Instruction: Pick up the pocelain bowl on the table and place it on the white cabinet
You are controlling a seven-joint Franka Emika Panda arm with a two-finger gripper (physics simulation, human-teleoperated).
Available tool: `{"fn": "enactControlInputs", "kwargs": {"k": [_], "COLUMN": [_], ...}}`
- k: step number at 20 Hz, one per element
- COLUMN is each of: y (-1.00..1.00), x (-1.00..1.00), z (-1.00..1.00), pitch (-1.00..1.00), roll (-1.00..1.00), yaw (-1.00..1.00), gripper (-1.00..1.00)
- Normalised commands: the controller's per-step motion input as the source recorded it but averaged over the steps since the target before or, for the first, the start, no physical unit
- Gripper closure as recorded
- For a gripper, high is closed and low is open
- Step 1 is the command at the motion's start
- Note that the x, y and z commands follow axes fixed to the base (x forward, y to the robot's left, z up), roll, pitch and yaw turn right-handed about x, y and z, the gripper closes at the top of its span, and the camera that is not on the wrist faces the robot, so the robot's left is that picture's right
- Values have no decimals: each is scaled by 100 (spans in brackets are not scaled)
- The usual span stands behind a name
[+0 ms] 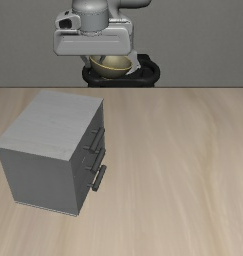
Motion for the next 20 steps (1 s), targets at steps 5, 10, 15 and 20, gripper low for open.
{"fn": "enactControlInputs", "kwargs": {"k": [5, 10, 15, 20], "y": [-100, -40, 0, 0], "x": [0, 60, 100, 0], "z": [0, 0, 0, -100], "pitch": [0, 0, 0, 0], "roll": [0, 0, 0, 0], "yaw": [0, 0, 0, 0], "gripper": [100, 100, 100, 100]}}
